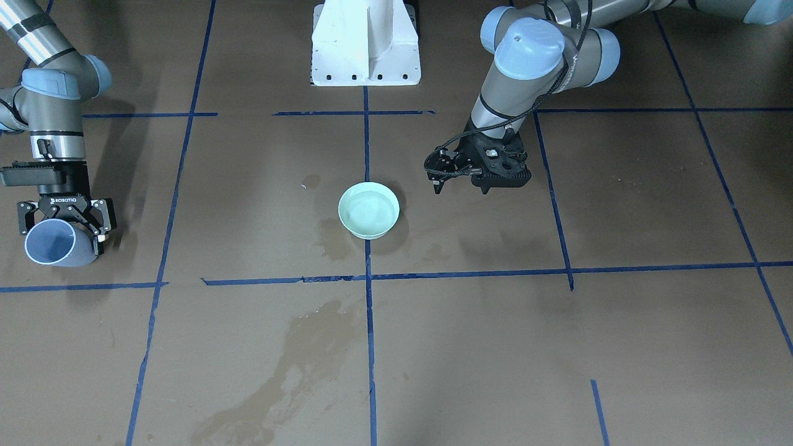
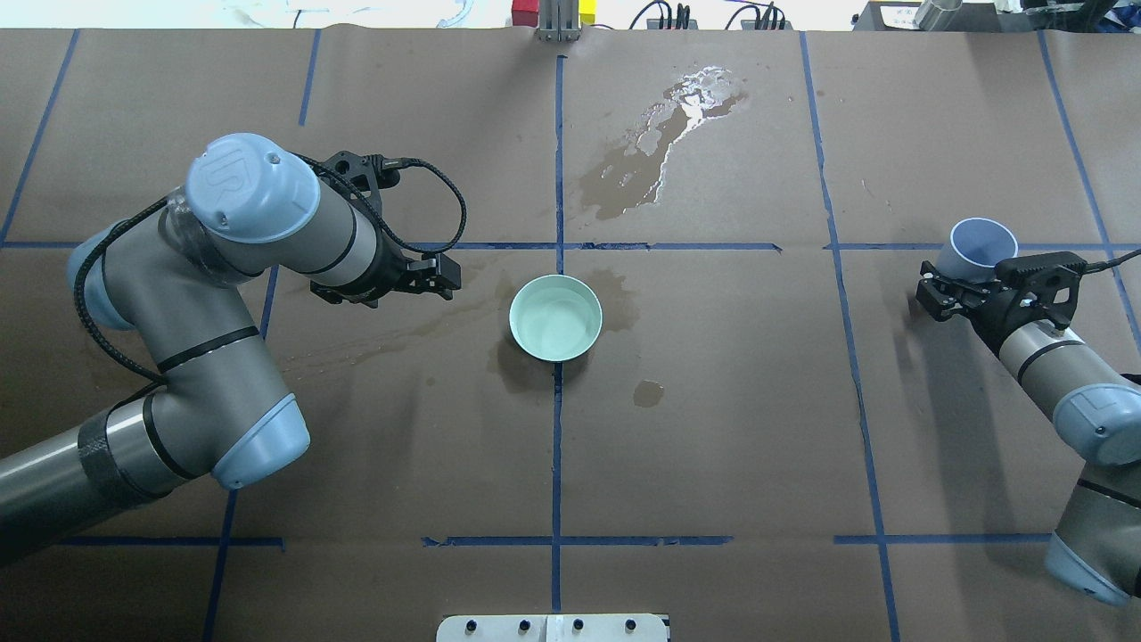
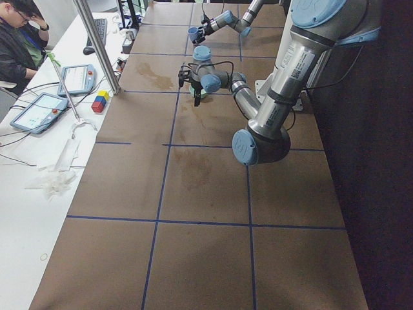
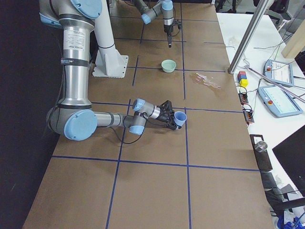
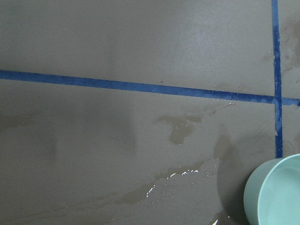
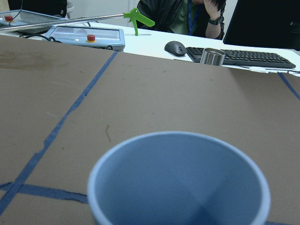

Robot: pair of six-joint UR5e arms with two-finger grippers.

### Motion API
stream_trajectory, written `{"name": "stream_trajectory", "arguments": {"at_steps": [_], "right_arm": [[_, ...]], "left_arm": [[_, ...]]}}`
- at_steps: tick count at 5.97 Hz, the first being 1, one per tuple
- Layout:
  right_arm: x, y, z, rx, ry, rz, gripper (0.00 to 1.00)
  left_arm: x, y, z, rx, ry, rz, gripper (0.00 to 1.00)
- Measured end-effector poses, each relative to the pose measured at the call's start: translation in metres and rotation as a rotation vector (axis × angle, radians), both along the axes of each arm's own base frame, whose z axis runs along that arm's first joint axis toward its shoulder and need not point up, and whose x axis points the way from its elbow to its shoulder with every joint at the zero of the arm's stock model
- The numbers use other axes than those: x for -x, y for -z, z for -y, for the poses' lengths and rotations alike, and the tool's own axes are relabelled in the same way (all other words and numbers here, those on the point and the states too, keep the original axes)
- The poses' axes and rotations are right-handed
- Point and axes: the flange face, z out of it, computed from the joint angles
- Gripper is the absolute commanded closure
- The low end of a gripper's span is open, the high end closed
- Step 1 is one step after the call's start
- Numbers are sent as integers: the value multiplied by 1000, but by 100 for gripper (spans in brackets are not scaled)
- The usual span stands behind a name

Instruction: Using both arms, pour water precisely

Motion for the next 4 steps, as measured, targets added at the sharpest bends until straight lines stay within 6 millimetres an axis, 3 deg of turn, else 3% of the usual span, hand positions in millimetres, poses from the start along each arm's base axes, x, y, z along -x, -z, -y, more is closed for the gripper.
{"name": "stream_trajectory", "arguments": {"at_steps": [2,4], "right_arm": [[-4,8,2,-23,-2,10,97],[-17,43,9,-90,2,-1,96]], "left_arm": [[1,2,-1,-3,0,-4,0],[3,4,-1,-6,2,-8,0]]}}
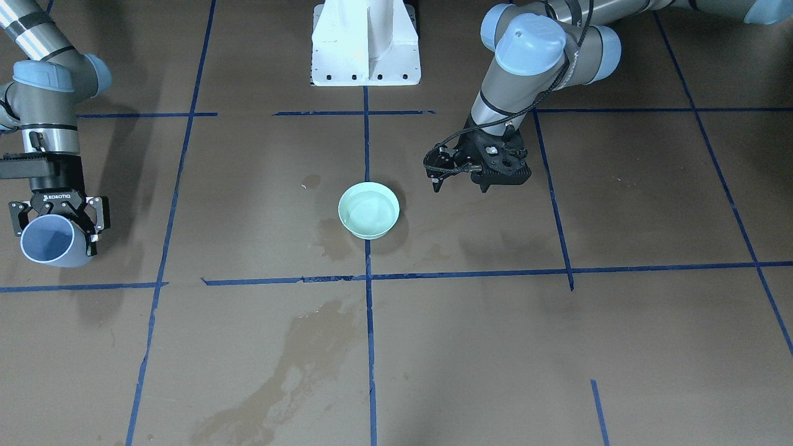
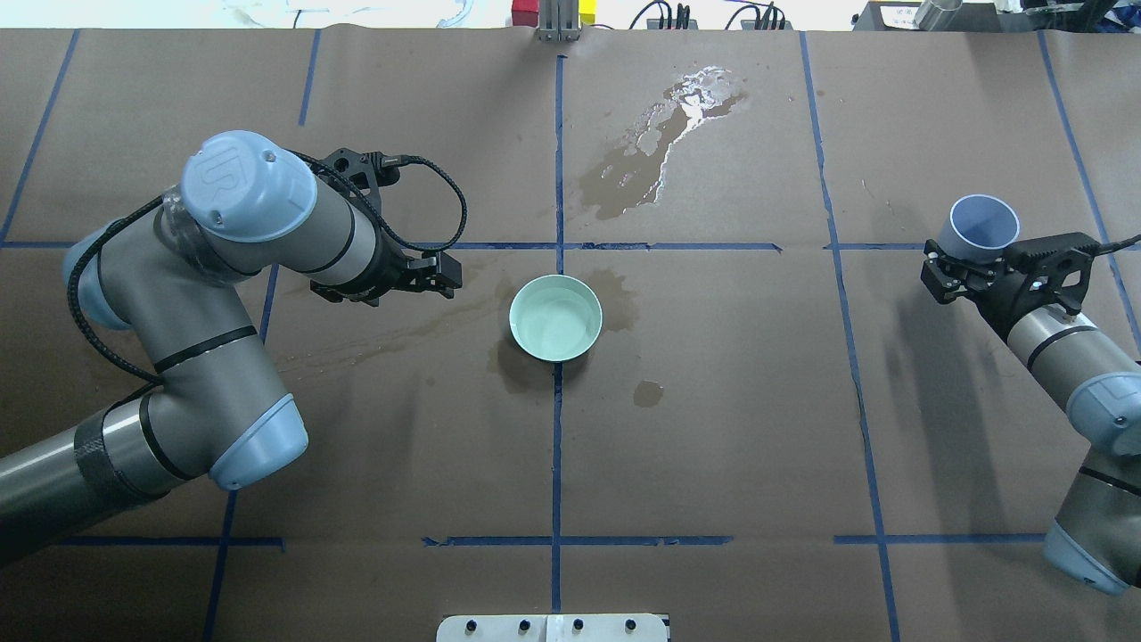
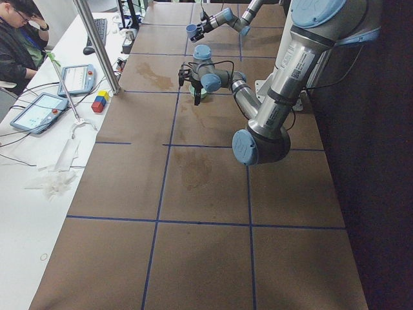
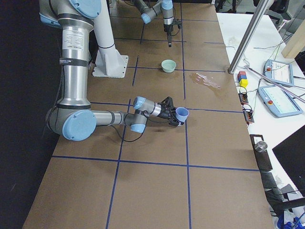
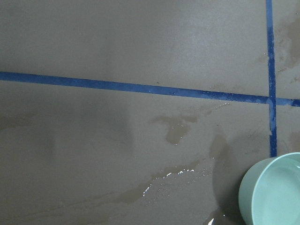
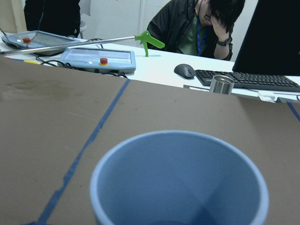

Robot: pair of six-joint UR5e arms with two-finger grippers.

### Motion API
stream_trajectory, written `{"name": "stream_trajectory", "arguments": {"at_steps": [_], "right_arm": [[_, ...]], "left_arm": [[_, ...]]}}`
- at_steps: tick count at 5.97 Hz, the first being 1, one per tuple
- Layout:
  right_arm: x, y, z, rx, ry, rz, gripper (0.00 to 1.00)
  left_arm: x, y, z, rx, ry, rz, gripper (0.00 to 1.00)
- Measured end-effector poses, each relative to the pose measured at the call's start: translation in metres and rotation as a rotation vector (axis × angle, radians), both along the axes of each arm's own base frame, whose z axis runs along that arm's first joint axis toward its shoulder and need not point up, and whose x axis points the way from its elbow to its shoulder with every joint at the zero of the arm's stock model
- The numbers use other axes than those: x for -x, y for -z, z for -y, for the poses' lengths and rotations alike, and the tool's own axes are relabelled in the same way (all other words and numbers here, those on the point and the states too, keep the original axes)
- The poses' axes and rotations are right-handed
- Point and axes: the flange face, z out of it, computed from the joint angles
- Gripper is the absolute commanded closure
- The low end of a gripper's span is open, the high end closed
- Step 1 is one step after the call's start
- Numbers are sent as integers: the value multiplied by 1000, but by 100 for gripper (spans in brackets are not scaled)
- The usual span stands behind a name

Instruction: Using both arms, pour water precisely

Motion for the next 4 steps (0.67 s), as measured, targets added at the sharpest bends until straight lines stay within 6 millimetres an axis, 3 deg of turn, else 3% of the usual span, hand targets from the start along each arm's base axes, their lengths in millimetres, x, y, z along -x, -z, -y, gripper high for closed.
{"name": "stream_trajectory", "arguments": {"at_steps": [2,4], "right_arm": [[-1,65,-1,-104,45,-3,98],[30,110,16,-109,73,-30,98]], "left_arm": [[0,0,0,0,0,0,0],[0,0,0,0,0,1,0]]}}
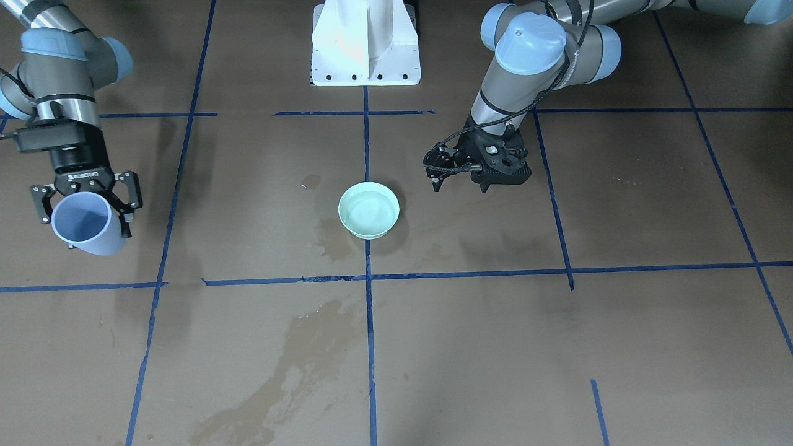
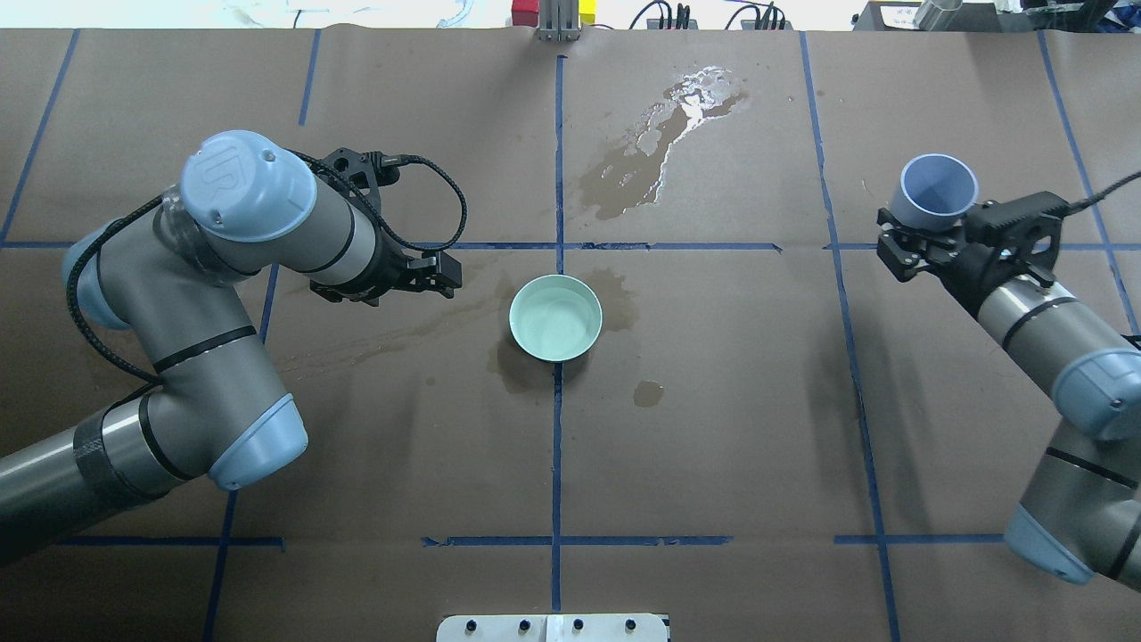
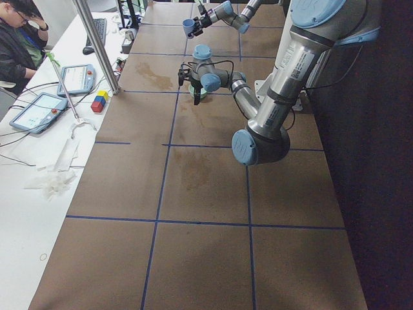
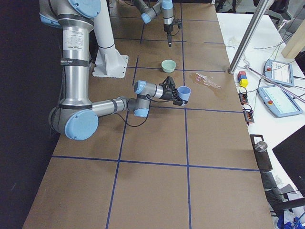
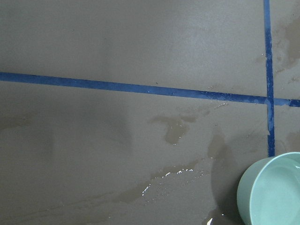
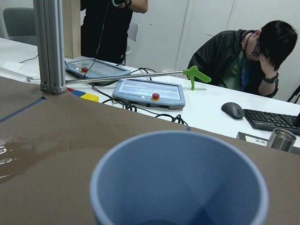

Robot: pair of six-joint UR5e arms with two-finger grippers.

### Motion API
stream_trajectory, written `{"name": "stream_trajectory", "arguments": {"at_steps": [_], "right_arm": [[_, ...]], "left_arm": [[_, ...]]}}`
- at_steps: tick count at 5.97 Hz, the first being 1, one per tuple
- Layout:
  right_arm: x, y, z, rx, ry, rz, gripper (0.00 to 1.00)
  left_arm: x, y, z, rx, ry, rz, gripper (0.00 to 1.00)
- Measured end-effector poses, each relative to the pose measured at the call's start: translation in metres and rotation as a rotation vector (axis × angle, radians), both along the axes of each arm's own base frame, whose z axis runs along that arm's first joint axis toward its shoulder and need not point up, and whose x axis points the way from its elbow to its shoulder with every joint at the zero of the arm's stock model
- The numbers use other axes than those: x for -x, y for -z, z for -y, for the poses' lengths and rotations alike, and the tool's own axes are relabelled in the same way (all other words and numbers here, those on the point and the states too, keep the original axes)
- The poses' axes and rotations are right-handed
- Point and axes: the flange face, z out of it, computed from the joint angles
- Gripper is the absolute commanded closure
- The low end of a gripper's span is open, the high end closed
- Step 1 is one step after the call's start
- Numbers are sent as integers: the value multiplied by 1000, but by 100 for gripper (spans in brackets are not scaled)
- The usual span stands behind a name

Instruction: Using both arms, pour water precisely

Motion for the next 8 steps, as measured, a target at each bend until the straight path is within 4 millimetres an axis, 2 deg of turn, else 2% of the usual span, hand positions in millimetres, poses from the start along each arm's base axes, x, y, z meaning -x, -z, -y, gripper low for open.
{"name": "stream_trajectory", "arguments": {"at_steps": [1,2,4,5,6,7,8], "right_arm": [[29,26,11,15,-6,-36,99],[67,55,13,19,-21,-80,100],[158,121,-12,9,-62,-216,100],[193,149,-31,-3,-76,-292,100],[220,173,-47,-10,-84,-376,100],[239,183,-60,-14,-88,-468,100],[250,185,-71,-20,-89,-549,100]], "left_arm": [[0,0,0,0,-1,-1,0],[0,0,-1,-1,-2,-1,0],[0,1,-1,-1,-2,-2,0],[0,1,-1,-1,-2,-2,0],[0,1,0,-1,-1,-2,0],[0,1,0,-1,-1,-2,0],[1,1,0,-1,0,-3,0]]}}
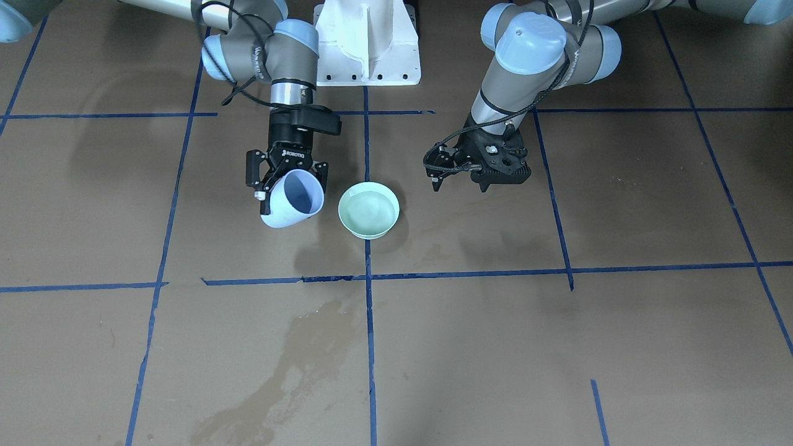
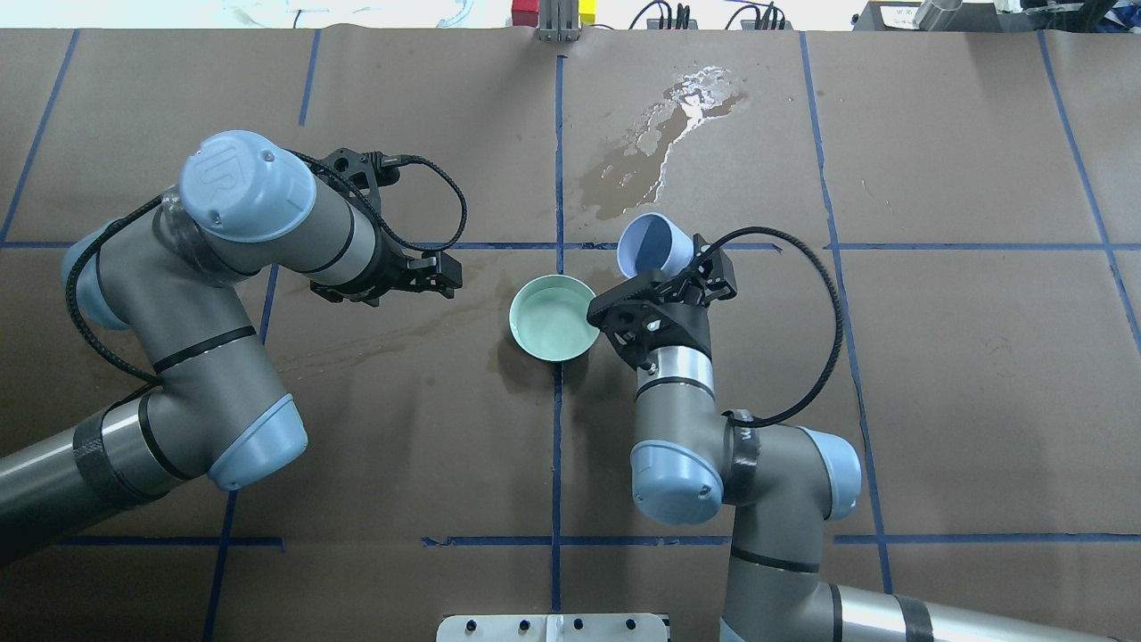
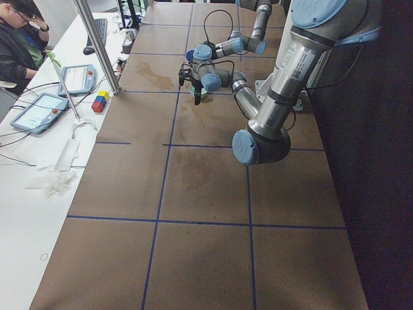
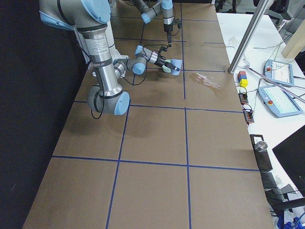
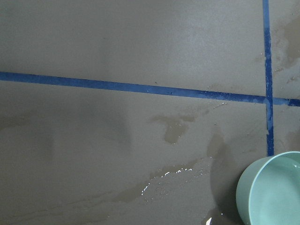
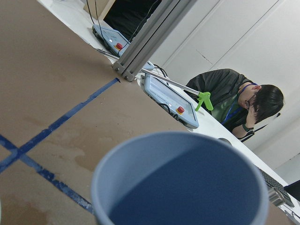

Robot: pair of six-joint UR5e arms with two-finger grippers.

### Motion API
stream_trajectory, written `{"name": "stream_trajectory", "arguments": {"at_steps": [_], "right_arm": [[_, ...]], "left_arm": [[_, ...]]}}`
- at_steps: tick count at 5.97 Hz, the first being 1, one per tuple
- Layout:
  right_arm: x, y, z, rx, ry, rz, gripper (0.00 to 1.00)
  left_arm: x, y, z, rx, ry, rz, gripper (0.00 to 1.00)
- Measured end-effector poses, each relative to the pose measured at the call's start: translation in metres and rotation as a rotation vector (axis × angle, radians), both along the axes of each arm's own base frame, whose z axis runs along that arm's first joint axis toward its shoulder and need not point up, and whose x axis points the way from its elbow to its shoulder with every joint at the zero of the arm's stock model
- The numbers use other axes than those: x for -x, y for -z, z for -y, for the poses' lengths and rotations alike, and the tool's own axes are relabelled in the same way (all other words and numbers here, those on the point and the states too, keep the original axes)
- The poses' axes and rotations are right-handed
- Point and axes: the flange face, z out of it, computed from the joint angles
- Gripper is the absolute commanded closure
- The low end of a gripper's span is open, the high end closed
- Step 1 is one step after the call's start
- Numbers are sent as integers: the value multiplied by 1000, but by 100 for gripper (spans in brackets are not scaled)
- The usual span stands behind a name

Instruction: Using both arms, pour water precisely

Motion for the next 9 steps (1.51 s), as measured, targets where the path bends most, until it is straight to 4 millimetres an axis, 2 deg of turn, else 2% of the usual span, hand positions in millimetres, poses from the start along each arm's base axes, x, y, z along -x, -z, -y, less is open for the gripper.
{"name": "stream_trajectory", "arguments": {"at_steps": [3,6,9], "right_arm": [[16,5,-10,-67,18,-303,100],[38,11,-8,-133,37,-533,100],[41,14,-7,-169,71,-725,100]], "left_arm": [[2,3,-1,-4,0,-6,0],[4,5,-2,-7,0,-10,0],[4,5,-2,-8,-1,-10,0]]}}
